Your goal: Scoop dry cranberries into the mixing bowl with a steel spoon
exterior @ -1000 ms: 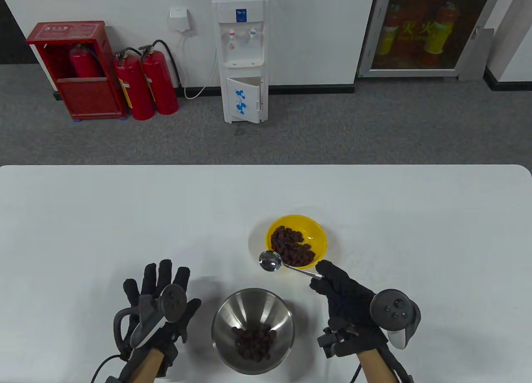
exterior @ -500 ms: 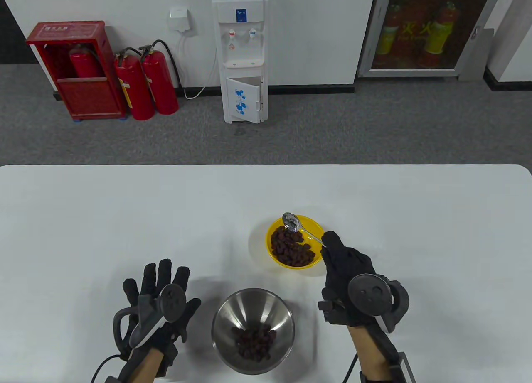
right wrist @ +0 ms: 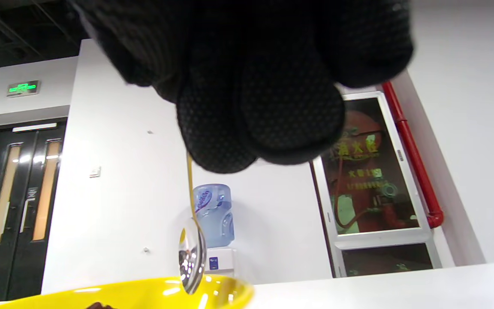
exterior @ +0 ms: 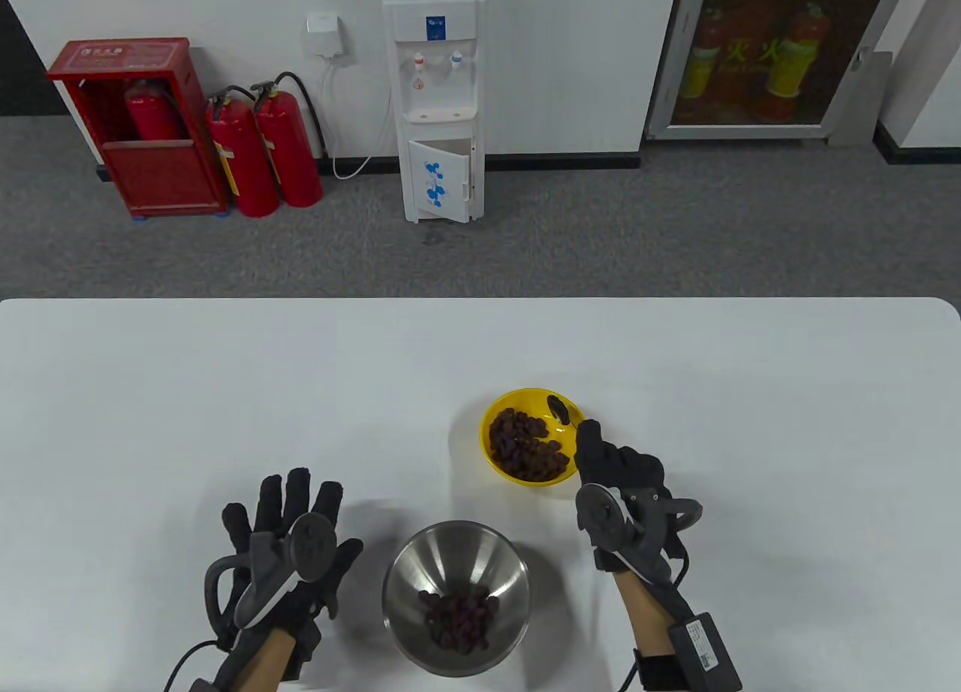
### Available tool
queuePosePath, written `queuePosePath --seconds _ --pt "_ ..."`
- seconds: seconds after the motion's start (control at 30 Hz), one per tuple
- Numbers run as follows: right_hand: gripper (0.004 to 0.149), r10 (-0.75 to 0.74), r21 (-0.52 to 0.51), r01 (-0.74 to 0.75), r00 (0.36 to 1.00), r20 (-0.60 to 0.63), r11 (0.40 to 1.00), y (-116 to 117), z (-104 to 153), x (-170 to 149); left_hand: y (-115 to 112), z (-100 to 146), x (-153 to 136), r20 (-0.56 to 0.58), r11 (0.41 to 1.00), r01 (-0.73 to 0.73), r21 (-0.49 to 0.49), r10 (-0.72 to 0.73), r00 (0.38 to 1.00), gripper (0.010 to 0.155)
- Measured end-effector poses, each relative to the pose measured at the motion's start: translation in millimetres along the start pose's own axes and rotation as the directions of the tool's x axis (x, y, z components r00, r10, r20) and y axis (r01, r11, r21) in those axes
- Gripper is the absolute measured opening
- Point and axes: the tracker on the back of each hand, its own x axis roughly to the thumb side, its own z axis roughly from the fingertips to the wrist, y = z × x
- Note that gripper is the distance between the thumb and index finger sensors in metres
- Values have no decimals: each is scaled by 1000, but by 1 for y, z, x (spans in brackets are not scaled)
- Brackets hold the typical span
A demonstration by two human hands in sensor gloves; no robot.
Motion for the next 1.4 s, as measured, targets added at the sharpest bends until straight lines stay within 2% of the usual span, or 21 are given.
queuePosePath --seconds 0.13,0.43,0.5,0.63,0.73,0.93,1.1,1.3,1.4 --pt "42 -69 24 71 995 -67 997 9 2 -14 0 0 0 3 1000 -1 8 1 1000 78" --pt "41 -22 54 27 996 -92 998 26 10 -22 0 0 0 0 1000 -2 8 2 1000 78" --pt "41 -30 82 39 994 -105 996 31 12 -24 0 0 0 1 1000 1 7 -1 1000 78" --pt "41 -92 162 128 973 -210 978 39 11 -31 0 0 -1 2 1000 -3 12 3 1000 78" --pt "42 -196 233 277 928 -317 932 47 12 -36 0 0 -1 2 1000 -5 10 5 1000 78" --pt "41 -277 301 416 868 -412 858 56 12 -40 0 1 -1 4 1000 -7 11 7 1000 78" --pt "40 -386 333 603 756 -529 725 63 13 -44 0 1 -1 3 1000 -4 9 4 1000 78" --pt "40 -434 300 729 630 -644 615 63 13 -48 0 1 0 4 1000 -5 11 5 1000 78" --pt "40 -464 230 802 524 -714 552 68 17 -51 0 1 0 4 1000 -5 10 5 1000 78"
